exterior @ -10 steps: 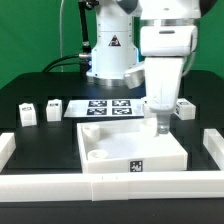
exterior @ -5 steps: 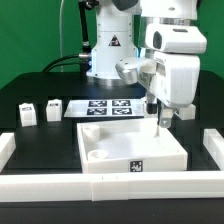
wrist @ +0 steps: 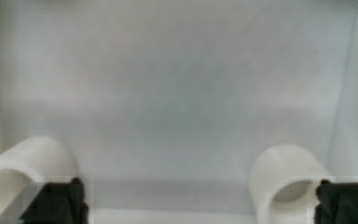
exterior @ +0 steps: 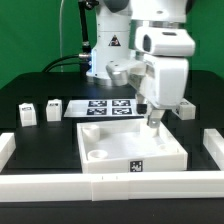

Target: Assemble one leg

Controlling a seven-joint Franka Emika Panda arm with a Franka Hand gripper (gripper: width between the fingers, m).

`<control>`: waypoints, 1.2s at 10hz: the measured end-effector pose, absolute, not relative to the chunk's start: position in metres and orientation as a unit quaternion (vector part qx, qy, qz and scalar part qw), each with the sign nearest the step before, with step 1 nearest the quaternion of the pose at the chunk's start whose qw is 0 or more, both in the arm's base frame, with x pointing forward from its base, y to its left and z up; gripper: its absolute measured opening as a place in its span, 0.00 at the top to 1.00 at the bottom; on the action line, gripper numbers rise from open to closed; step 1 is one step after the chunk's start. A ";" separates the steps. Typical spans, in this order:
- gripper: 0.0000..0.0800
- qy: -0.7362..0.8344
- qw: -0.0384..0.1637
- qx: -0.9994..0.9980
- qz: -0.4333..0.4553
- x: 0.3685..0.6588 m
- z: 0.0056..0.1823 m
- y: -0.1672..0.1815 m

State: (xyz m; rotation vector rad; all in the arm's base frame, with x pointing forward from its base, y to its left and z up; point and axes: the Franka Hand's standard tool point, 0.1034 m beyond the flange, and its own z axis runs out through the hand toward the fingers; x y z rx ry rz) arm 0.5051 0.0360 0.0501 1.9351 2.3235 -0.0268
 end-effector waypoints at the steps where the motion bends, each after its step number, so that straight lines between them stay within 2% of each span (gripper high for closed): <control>1: 0.19 0.765 0.055 0.641 -0.014 0.497 0.049 0.027; 3: 0.19 0.769 0.045 0.637 -0.026 0.486 0.040 0.007; 6: 0.19 0.770 0.024 0.637 -0.037 0.473 0.013 -0.001; 8: 0.19 0.770 0.018 0.637 -0.040 0.469 0.007 0.000; 10: 0.19 0.767 0.019 0.640 -0.039 0.470 0.007 0.001; 11: 0.32 0.767 0.018 0.640 -0.040 0.469 0.006 0.001; 12: 0.52 0.767 0.018 0.640 -0.040 0.469 0.006 0.000</control>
Offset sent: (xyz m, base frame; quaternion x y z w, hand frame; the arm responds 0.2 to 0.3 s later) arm -0.0159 -0.0189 -0.0270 0.0322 0.0362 -0.0218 0.9986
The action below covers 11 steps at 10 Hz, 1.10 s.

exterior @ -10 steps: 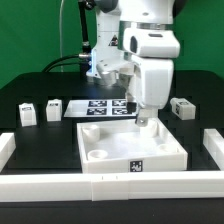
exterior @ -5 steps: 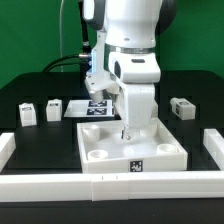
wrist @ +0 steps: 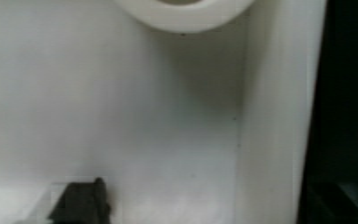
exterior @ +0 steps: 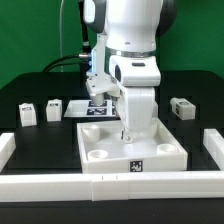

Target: Assemble one leg

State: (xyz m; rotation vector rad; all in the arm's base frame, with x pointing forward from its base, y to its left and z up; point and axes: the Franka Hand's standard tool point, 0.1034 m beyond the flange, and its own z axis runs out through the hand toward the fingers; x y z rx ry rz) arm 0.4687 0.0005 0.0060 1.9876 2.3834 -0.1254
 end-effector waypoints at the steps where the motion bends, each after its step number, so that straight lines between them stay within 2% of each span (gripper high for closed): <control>1: 0.52 0.767 0.018 0.640 -0.041 0.468 0.006 0.001; 2: 0.75 0.767 0.017 0.640 -0.041 0.468 0.006 0.001; 3: 0.75 0.767 0.017 0.640 -0.041 0.468 0.005 0.001; 4: 0.93 0.767 0.018 0.640 -0.040 0.469 0.006 0.001; 11: 0.93 0.750 0.020 0.660 -0.036 0.472 0.006 0.009</control>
Offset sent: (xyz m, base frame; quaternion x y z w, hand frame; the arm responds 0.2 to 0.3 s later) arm 0.0000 0.0000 0.0000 0.0000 0.0000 0.0000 1.0000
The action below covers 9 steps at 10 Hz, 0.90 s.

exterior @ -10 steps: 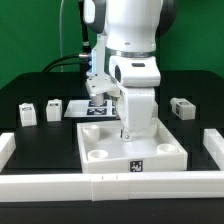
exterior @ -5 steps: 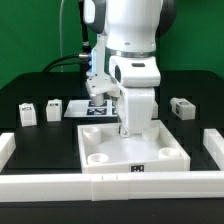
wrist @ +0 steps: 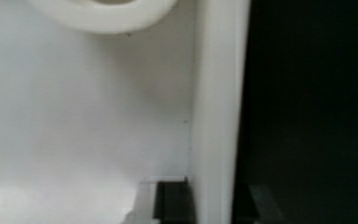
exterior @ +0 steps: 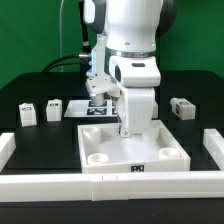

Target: Assemble one leg

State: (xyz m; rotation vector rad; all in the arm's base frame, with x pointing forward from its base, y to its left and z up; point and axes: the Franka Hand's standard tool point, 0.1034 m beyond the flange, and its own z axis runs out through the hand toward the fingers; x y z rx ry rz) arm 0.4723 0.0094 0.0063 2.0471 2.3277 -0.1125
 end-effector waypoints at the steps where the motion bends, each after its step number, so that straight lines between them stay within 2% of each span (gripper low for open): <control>1: 0.93 0.748 0.019 0.662 -0.034 0.473 0.006 0.018; 9: 0.93 0.725 0.019 0.688 -0.027 0.487 0.006 0.075</control>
Offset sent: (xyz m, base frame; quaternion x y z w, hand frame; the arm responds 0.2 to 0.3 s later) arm 0.0134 0.0365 -0.0172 0.0012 0.0167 -0.0047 0.9998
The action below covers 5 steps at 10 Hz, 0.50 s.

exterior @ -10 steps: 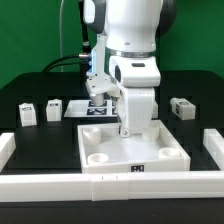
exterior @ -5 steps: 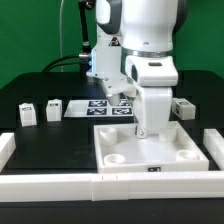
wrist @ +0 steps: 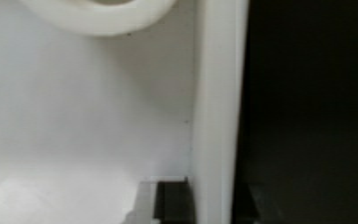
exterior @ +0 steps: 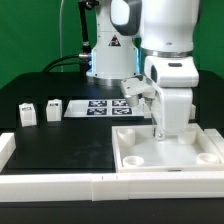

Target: Assemble one leg

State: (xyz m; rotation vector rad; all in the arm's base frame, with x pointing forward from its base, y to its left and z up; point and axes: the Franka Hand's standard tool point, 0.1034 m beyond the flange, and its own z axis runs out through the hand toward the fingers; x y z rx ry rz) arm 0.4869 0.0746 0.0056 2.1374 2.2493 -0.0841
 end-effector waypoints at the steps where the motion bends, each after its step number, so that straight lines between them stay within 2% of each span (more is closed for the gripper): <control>1: 0.93 0.720 0.020 0.693 -0.029 0.487 0.005 0.075; 3: 0.93 0.721 0.020 0.692 -0.029 0.487 0.005 0.075; 4: 0.86 0.721 0.020 0.692 -0.029 0.487 0.005 0.074; 5: 0.68 0.721 0.019 0.692 -0.029 0.487 0.005 0.074</control>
Offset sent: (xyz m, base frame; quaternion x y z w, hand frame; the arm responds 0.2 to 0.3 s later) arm 0.0000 0.0000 0.0000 0.0000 0.0000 0.0000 1.0000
